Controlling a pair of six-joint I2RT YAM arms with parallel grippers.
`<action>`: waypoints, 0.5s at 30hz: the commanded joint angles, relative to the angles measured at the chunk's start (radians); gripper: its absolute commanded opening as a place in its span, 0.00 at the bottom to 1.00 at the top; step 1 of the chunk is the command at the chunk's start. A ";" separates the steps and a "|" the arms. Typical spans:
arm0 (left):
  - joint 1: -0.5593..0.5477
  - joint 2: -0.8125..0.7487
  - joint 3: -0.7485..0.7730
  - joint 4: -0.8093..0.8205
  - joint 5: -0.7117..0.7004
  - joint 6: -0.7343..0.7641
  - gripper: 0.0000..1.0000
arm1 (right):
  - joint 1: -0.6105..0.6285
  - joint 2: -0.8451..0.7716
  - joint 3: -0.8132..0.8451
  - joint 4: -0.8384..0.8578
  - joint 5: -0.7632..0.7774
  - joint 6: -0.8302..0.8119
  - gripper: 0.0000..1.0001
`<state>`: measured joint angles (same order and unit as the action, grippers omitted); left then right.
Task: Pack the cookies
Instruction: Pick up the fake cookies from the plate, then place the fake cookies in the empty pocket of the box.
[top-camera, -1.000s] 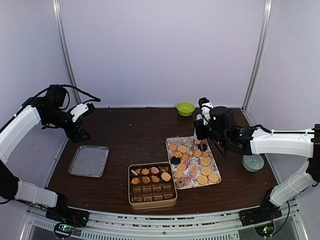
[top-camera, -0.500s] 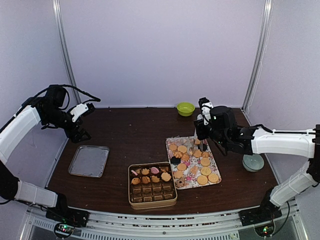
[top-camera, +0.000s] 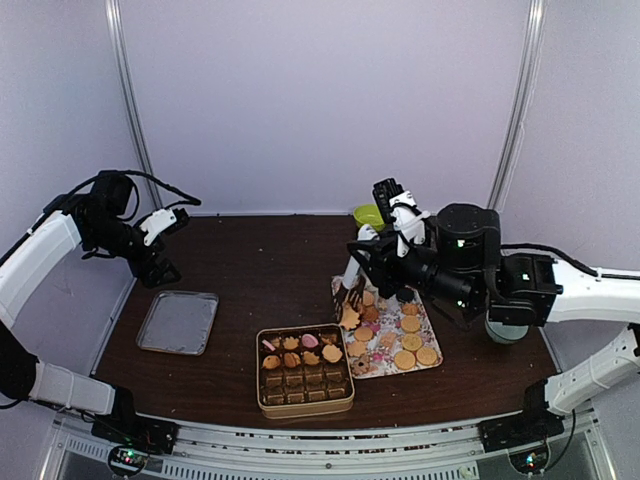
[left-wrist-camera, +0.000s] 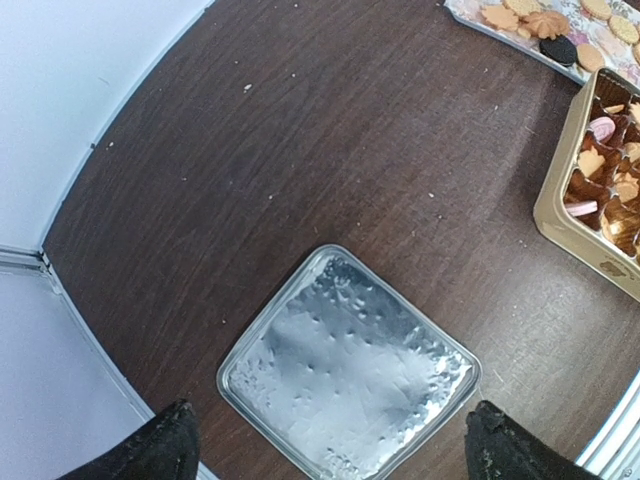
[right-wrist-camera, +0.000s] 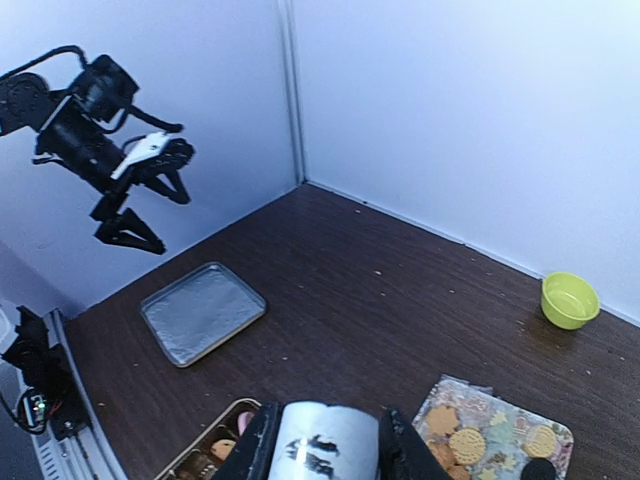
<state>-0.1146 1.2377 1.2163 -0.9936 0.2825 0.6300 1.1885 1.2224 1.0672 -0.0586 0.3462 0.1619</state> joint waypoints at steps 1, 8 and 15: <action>0.004 -0.020 -0.025 0.006 -0.012 0.004 0.95 | 0.089 0.066 0.065 0.035 -0.014 0.002 0.14; 0.005 -0.038 -0.052 0.007 -0.011 0.012 0.95 | 0.208 0.251 0.166 0.138 -0.059 -0.064 0.14; 0.005 -0.033 -0.048 0.006 -0.002 0.015 0.95 | 0.267 0.393 0.252 0.195 -0.044 -0.102 0.14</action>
<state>-0.1146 1.2179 1.1740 -0.9974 0.2695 0.6312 1.4322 1.5875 1.2522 0.0444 0.2916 0.0971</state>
